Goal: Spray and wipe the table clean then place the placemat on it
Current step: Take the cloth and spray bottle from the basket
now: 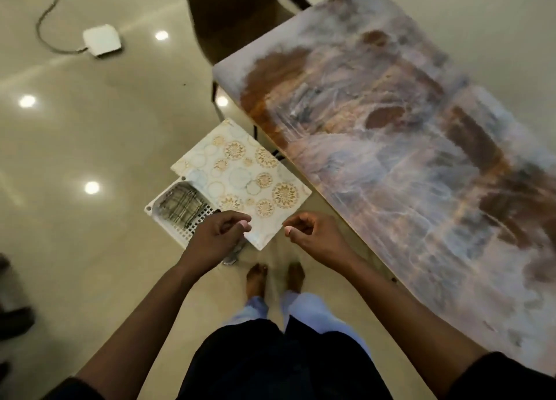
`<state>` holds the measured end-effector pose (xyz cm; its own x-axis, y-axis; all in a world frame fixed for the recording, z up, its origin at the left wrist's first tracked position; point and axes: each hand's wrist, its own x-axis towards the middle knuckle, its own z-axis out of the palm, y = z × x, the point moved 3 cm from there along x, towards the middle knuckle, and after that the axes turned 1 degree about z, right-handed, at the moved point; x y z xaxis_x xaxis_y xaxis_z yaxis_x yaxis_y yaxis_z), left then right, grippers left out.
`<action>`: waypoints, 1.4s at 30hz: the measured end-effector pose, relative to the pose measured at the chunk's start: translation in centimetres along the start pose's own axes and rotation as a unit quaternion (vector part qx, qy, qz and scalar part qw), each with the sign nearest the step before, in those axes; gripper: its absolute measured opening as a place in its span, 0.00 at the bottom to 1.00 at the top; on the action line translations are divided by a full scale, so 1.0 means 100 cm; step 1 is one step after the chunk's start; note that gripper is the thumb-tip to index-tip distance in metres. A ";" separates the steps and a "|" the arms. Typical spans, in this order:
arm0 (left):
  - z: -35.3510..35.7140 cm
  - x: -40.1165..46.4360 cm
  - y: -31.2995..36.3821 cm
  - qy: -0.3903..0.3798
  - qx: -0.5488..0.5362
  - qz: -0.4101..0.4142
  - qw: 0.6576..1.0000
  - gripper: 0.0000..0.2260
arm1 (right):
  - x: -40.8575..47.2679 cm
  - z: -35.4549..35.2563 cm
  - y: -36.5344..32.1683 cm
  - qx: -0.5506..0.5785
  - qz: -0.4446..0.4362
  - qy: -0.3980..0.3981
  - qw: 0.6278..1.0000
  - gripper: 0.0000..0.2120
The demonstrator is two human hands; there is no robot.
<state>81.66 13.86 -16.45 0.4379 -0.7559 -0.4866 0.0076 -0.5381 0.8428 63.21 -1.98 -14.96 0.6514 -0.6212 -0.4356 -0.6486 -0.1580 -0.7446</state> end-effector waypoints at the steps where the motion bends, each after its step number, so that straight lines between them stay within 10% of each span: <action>1: -0.005 -0.004 -0.007 0.026 -0.021 -0.013 0.999 0.08 | 0.014 0.004 -0.001 -0.007 -0.009 -0.022 1.000 0.03; 10: -0.028 -0.016 -0.040 0.222 -0.164 -0.109 0.955 0.08 | 0.134 0.047 -0.026 -0.105 -0.089 -0.205 0.969 0.04; 20: -0.099 0.053 -0.124 0.374 -0.047 -0.145 0.915 0.05 | 0.254 0.163 -0.056 -0.240 -0.216 -0.251 0.912 0.08; 33: -0.072 0.150 -0.273 0.259 0.246 -0.114 0.927 0.17 | 0.323 0.313 0.013 -0.476 -0.492 -0.300 0.664 0.18; 42: -0.066 0.158 -0.298 0.307 0.290 -0.099 0.901 0.18 | 0.334 0.329 0.028 -0.448 -0.595 -0.210 0.633 0.10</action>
<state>94.31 20.42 -47.68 0.8954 -0.3714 -0.2454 -0.2535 -0.8786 0.4047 96.11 2.08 -48.20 0.8140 0.5765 -0.0707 0.5600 -0.8113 -0.1679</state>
